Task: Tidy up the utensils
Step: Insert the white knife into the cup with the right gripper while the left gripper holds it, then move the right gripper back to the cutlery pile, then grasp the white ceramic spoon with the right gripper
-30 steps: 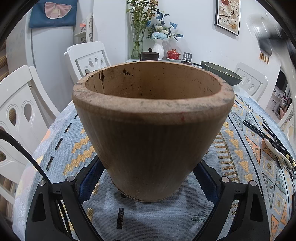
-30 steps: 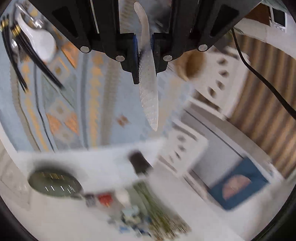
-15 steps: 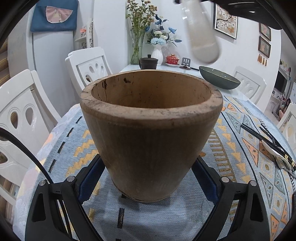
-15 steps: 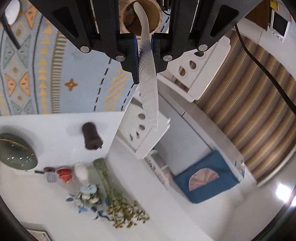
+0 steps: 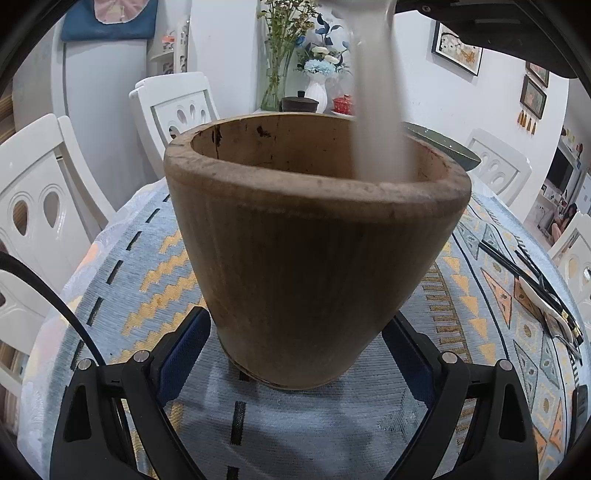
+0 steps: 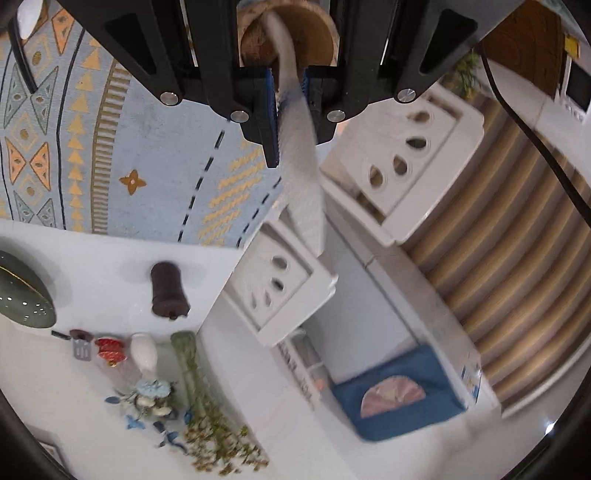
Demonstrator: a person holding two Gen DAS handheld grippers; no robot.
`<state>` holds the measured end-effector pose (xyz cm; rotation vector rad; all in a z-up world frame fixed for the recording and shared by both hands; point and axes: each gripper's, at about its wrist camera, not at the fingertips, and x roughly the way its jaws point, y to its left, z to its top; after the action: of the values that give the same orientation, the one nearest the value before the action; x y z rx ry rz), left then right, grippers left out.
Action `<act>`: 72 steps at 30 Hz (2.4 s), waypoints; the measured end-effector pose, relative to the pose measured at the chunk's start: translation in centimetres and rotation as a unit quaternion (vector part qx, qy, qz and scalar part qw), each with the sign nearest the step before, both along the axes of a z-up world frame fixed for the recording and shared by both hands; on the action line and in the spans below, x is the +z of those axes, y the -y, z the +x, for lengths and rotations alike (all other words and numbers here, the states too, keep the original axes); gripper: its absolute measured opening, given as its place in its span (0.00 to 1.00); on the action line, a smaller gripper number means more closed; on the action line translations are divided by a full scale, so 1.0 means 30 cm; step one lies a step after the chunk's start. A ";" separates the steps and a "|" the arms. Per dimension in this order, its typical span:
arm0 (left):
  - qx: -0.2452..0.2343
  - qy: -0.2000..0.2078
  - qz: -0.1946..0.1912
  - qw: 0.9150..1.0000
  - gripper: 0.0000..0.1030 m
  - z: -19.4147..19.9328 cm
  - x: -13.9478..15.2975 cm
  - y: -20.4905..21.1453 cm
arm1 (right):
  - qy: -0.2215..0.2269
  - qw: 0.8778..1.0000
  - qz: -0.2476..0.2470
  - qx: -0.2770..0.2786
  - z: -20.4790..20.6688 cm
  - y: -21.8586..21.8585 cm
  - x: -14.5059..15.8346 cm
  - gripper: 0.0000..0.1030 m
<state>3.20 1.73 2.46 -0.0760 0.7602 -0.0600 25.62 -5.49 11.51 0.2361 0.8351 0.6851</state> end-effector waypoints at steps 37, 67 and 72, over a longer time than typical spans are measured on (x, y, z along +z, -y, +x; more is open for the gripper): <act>-0.001 -0.004 0.021 1.000 0.91 0.012 -0.002 0.018 | -0.080 0.959 -0.073 -0.263 -0.295 0.902 0.063 0.57; 0.000 -0.018 0.022 1.000 0.91 0.047 -0.014 -0.005 | -0.232 0.902 -0.266 -0.249 -0.193 0.813 -0.416 0.57; 0.000 -0.020 0.023 1.000 0.91 0.051 -0.017 -0.005 | -0.232 0.895 -0.290 -0.246 -0.160 0.782 -0.443 0.57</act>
<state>4.72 1.87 1.96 -0.0336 0.8014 -0.0408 20.81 -28.94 -1.77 0.0581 1.3375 -0.1269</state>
